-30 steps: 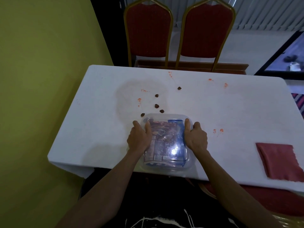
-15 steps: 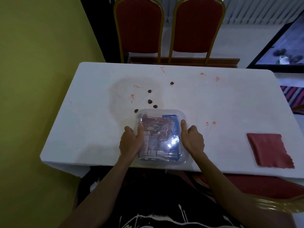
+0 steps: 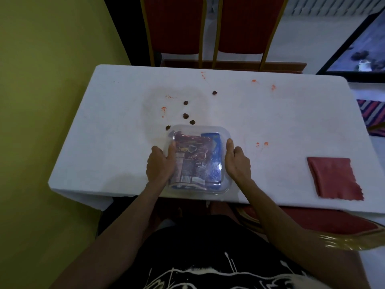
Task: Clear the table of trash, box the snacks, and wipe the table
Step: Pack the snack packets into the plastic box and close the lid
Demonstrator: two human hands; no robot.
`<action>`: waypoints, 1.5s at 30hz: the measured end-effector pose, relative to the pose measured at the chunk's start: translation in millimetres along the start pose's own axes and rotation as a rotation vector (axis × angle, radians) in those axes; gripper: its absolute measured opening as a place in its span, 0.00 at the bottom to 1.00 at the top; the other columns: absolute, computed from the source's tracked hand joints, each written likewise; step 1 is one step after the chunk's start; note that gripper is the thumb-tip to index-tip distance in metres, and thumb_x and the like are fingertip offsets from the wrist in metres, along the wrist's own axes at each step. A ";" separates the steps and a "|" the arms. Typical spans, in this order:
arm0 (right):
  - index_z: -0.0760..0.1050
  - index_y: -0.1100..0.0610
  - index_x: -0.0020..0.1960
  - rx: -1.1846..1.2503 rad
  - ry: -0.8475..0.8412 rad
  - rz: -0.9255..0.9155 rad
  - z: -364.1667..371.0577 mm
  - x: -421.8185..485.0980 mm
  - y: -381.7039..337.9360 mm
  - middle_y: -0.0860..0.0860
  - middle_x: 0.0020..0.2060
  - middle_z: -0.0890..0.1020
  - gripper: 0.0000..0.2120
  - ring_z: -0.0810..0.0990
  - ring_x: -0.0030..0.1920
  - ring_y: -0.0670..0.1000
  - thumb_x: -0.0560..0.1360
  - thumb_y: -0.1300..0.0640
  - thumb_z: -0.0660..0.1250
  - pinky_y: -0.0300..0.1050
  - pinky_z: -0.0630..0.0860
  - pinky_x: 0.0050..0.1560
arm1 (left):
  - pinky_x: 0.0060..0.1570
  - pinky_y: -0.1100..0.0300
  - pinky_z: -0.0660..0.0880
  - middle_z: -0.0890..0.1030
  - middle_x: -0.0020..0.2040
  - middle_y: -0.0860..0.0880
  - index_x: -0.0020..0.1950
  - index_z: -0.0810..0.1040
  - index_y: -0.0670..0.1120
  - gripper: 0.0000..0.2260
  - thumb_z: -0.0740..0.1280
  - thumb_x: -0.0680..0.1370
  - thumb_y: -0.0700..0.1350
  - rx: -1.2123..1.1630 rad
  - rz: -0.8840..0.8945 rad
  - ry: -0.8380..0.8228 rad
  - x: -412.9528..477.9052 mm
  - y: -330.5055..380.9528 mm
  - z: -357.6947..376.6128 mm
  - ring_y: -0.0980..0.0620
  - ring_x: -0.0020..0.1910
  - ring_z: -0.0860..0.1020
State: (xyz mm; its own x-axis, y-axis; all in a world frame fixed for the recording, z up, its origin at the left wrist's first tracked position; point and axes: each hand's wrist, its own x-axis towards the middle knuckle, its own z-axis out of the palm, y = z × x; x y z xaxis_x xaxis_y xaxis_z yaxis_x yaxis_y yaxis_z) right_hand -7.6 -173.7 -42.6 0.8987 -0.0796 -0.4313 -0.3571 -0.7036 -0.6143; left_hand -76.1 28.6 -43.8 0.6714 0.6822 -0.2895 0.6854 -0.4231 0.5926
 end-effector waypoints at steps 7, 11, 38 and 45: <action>0.69 0.56 0.55 -0.055 -0.109 0.039 -5.2 -26.8 20.6 0.52 0.46 0.77 0.38 0.79 0.44 0.55 0.74 0.23 0.43 0.59 0.83 0.47 | 0.50 0.49 0.75 0.77 0.56 0.44 0.59 0.69 0.44 0.30 0.55 0.76 0.70 -0.007 -0.122 0.056 -23.6 -9.6 5.5 0.42 0.52 0.77; 0.67 0.55 0.38 0.075 -0.030 -0.029 -2.9 -32.5 19.5 0.53 0.35 0.77 0.32 0.78 0.38 0.53 0.76 0.27 0.49 0.61 0.82 0.45 | 0.46 0.53 0.72 0.78 0.56 0.43 0.60 0.71 0.43 0.30 0.58 0.76 0.69 -0.105 -0.155 0.037 -24.5 -7.1 4.8 0.45 0.48 0.75; 0.73 0.59 0.36 -0.021 -0.250 -0.353 111.8 -26.5 -145.4 0.54 0.35 0.81 0.35 0.80 0.36 0.52 0.78 0.29 0.49 0.58 0.84 0.41 | 0.40 0.55 0.66 0.78 0.48 0.45 0.50 0.74 0.41 0.26 0.64 0.75 0.65 -0.285 -0.294 0.376 56.5 -72.1 -149.8 0.45 0.47 0.75; 0.69 0.54 0.37 -0.039 -0.260 -0.382 159.2 -19.0 -209.9 0.53 0.36 0.80 0.29 0.84 0.35 0.55 0.80 0.31 0.49 0.54 0.85 0.41 | 0.32 0.57 0.69 0.78 0.38 0.46 0.42 0.77 0.42 0.14 0.69 0.72 0.53 -0.425 -0.301 0.276 122.5 -89.7 -198.2 0.47 0.37 0.77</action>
State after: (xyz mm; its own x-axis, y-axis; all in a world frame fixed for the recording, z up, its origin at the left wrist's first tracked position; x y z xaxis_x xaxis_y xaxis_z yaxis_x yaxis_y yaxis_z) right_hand 9.7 87.9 -10.6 0.8685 0.3665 -0.3338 0.0011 -0.6747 -0.7381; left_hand -111.2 268.4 16.5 0.3278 0.8893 -0.3189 0.6228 0.0504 0.7808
